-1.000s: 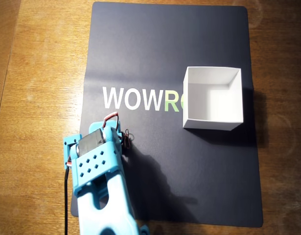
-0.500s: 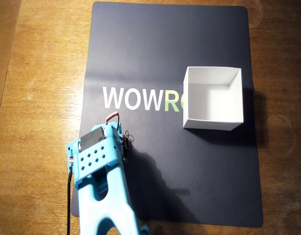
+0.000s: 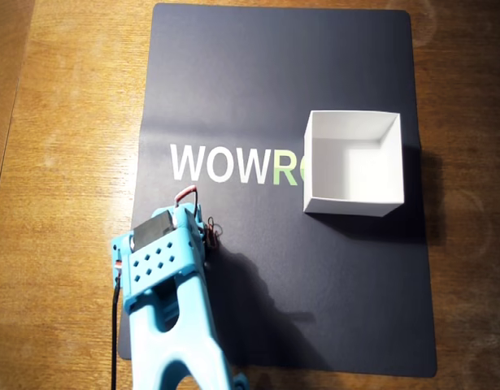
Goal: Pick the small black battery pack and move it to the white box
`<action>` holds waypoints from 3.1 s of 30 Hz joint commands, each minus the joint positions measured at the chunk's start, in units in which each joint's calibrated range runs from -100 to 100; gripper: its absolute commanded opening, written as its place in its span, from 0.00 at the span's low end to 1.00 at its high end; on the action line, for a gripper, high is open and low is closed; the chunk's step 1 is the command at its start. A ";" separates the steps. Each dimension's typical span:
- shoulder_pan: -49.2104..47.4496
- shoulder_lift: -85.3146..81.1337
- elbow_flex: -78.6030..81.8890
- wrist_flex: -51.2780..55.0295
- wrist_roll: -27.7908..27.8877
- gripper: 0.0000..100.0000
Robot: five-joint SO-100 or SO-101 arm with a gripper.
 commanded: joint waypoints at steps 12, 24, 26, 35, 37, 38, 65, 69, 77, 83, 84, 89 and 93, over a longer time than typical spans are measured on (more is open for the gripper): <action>-3.17 -0.12 -0.88 4.24 1.88 0.17; -3.28 -0.03 1.30 3.71 3.62 0.09; -2.93 -0.03 1.39 3.71 3.57 0.09; -2.70 -0.03 1.39 4.33 3.35 0.08; -2.58 -0.03 1.39 4.33 3.35 0.06; -2.58 -0.03 1.39 4.41 3.46 0.06; 2.23 -4.85 -11.31 4.15 3.62 0.06; 4.58 -7.57 -12.22 3.54 3.62 0.06; 12.08 -9.15 -18.11 3.62 6.66 0.06; 19.82 -9.15 -24.01 3.62 6.34 0.06; 21.12 -9.15 -24.92 3.62 6.28 0.06; 27.57 -9.15 -29.00 3.62 6.23 0.06; 32.96 -9.15 -31.08 3.62 6.23 0.06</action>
